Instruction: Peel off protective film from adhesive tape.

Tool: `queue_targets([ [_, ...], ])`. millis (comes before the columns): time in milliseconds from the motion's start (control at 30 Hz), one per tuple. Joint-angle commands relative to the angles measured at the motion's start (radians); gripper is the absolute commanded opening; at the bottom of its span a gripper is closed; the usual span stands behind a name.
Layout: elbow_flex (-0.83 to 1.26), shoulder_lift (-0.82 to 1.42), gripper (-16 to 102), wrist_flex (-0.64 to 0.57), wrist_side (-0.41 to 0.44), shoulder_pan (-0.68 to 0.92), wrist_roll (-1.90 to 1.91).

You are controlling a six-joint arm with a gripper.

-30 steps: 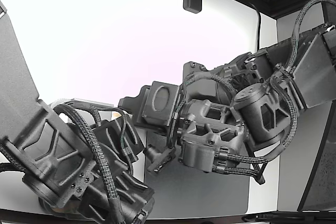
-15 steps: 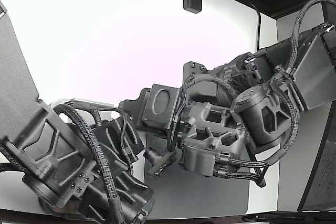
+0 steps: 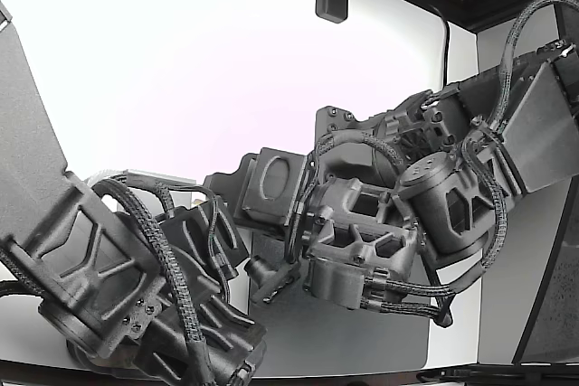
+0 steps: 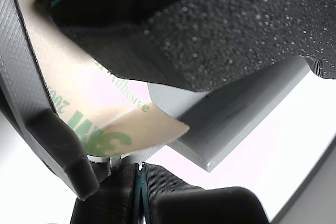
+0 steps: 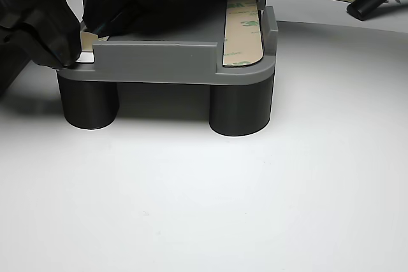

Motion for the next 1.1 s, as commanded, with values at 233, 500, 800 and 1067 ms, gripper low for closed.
queue_targets([
  [233,-0.029,0.014,-11,-0.017,0.003,-0.002,0.002],
  [500,-0.049,0.012,-11,0.017,0.000,0.002,-0.002],
  [800,-0.058,0.008,-11,0.038,0.009,0.002,-0.002],
  [1067,-0.043,0.014,-11,0.028,0.026,0.000,-0.014],
])
